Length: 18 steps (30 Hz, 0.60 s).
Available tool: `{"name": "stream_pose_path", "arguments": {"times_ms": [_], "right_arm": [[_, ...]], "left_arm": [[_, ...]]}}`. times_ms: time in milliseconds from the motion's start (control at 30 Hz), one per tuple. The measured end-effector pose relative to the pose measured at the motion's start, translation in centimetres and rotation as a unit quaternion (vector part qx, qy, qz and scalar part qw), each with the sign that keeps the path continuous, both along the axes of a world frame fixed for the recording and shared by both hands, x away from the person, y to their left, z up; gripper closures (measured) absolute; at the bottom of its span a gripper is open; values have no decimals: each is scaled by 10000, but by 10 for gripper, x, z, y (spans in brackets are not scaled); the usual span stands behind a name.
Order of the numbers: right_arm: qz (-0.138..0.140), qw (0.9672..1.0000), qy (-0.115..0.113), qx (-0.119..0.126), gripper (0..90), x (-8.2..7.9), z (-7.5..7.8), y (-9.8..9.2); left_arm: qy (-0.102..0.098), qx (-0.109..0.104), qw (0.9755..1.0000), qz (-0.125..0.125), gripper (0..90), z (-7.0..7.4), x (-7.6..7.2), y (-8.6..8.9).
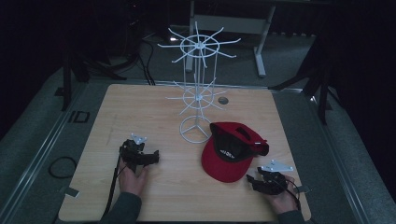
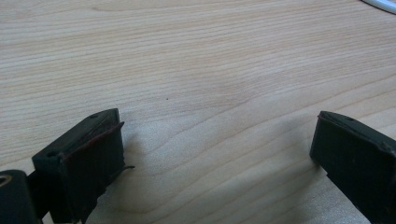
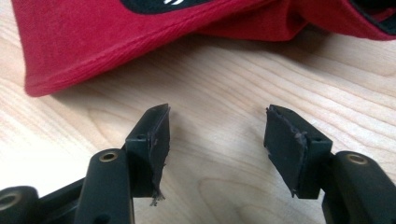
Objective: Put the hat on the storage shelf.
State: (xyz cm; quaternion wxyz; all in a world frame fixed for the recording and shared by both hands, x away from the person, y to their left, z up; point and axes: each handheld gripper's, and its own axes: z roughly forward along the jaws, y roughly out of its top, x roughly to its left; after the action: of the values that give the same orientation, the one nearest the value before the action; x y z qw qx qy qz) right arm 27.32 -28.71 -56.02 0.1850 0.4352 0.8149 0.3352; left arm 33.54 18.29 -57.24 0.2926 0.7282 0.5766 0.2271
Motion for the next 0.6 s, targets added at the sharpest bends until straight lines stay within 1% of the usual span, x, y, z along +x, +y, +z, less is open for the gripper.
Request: {"name": "stream_pose_path", "arguments": {"times_ms": [100,167,200,267,300,333,367,400,433,467,500,600], "right_arm": [[22,10000,39,-18,418,-1,1,1],[61,9999,80,-27,404,-2,2,4],[89,9999,134,10,391,-2,2,5],[119,9998,160,46,380,-2,3,6],[233,9993,234,171,339,-3,6,11],[269,9990,247,237,327,-3,7,12],[269,9990,247,237,327,-3,7,12],[327,9981,323,398,297,-3,9,13],[327,9981,323,398,297,-3,9,13],[345,9976,357,477,284,-2,10,14],[370,9964,482,597,246,1,10,15],[432,9940,676,746,223,6,9,18]], "left_arm": [[2,4,10000,-3,31,0,0,0],[2,4,10000,-3,31,0,0,0],[3,5,10000,-4,31,0,0,0],[2,4,10000,-5,31,0,0,0],[2,4,10000,-5,31,0,0,0],[1,3,10000,-5,31,0,0,0],[1,3,10000,-5,31,0,0,0],[2,4,10000,-5,31,0,0,0],[0,2,10000,-4,31,0,0,0],[-1,1,10000,-4,31,0,0,0],[-2,-1,10000,-6,31,0,0,0],[-9,2,10000,-6,31,0,0,-1]]}}
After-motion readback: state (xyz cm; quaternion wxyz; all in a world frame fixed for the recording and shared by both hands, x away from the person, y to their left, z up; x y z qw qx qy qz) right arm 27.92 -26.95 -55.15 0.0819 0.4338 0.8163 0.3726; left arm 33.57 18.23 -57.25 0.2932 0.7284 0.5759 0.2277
